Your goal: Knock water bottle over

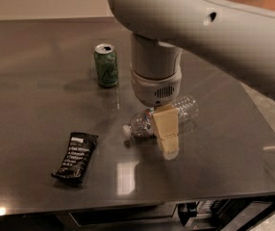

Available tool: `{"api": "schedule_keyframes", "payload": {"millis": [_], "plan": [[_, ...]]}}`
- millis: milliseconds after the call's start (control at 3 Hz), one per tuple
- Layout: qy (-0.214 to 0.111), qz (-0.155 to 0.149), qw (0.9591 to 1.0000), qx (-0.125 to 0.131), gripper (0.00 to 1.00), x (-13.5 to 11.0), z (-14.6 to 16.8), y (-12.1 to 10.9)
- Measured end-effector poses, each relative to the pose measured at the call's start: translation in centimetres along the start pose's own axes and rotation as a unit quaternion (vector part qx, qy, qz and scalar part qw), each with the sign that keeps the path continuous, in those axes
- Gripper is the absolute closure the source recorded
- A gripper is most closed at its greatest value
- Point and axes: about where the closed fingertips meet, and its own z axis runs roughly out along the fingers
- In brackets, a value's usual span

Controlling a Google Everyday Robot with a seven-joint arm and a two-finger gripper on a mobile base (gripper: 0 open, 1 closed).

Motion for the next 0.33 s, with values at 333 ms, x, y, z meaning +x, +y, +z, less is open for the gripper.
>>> {"api": "schedule_keyframes", "payload": {"millis": [333], "plan": [[0.0, 0.0, 1.0, 0.0, 0.0, 0.0, 0.0, 0.0]]}}
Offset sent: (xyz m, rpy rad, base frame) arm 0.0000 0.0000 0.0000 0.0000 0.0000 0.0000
